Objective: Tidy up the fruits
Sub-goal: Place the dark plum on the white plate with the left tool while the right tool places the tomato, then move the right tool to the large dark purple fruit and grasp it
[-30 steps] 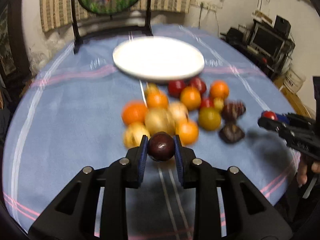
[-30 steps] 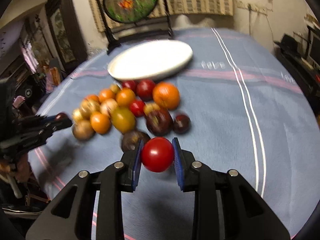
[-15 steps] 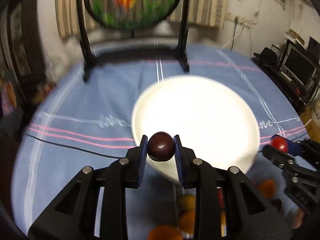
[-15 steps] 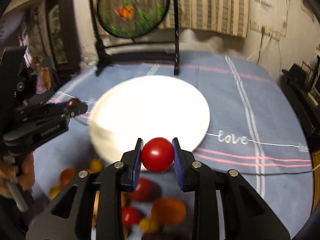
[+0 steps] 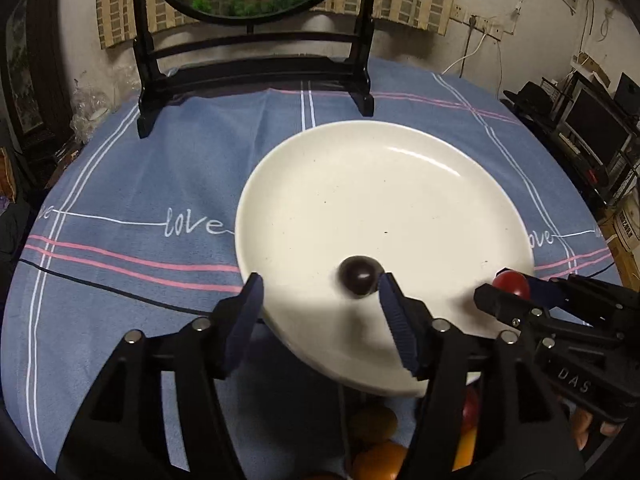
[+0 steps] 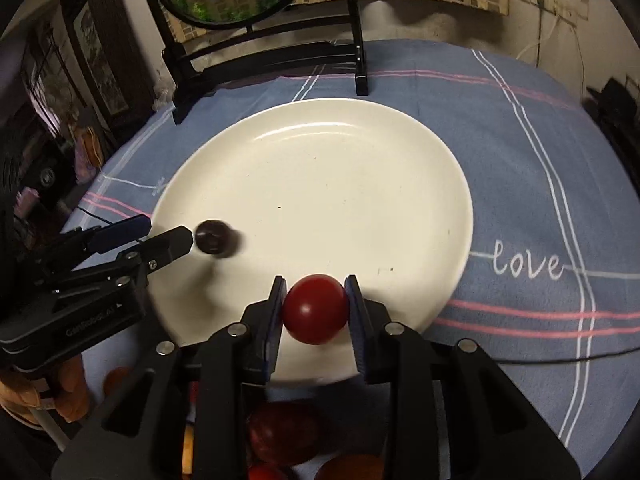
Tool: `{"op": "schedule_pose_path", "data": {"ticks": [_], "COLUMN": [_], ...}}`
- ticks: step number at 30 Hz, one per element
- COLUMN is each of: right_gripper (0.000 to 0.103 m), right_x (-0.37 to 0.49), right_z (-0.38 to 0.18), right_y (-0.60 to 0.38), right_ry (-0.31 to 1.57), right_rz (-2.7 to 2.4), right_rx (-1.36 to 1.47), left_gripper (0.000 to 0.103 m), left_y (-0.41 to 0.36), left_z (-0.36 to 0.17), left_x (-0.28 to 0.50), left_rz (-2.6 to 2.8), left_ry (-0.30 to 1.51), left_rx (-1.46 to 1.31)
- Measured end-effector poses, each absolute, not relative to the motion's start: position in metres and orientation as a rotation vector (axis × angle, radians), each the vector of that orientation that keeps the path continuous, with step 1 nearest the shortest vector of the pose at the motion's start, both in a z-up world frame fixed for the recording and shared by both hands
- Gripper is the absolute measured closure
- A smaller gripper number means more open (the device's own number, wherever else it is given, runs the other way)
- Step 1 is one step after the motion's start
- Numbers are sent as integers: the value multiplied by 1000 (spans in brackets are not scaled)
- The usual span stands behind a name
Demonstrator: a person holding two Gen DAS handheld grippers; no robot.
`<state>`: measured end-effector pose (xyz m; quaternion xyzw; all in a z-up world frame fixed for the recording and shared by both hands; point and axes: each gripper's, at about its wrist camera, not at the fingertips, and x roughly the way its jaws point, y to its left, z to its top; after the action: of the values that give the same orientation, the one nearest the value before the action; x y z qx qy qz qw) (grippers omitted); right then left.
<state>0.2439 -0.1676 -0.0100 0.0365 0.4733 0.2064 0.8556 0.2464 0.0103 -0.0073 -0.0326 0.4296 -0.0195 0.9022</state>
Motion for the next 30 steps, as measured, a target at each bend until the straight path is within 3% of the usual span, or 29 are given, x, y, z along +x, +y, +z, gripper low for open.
{"op": "schedule_pose_path", "data": {"ticks": [3, 4, 5, 6, 16, 18, 30], "right_gripper": [66, 59, 38, 35, 33, 26, 23], "right_x": [237, 234, 233, 230, 165, 147, 66], "right_z": [-1, 4, 8, 13, 28, 24, 0], "right_y": [-174, -174, -176, -177, -202, -215, -238], "right_ry": [961, 936, 904, 856, 792, 785, 843], "right_rz": [442, 427, 410, 391, 390, 385, 362], "right_rx": [97, 94, 96, 100, 84, 118, 110], "left_gripper": [29, 26, 25, 25, 13, 12, 10], "left_y": [11, 11, 10, 9, 27, 32, 28], "left_z": [7, 11, 14, 17, 26, 20, -12], "left_x": [226, 221, 216, 209, 143, 132, 73], "left_rz": [-35, -35, -34, -32, -15, -27, -73], "left_ry": [844, 828, 818, 806, 759, 765, 847], "left_rx": [-69, -68, -66, -57, -23, -42, -119]}}
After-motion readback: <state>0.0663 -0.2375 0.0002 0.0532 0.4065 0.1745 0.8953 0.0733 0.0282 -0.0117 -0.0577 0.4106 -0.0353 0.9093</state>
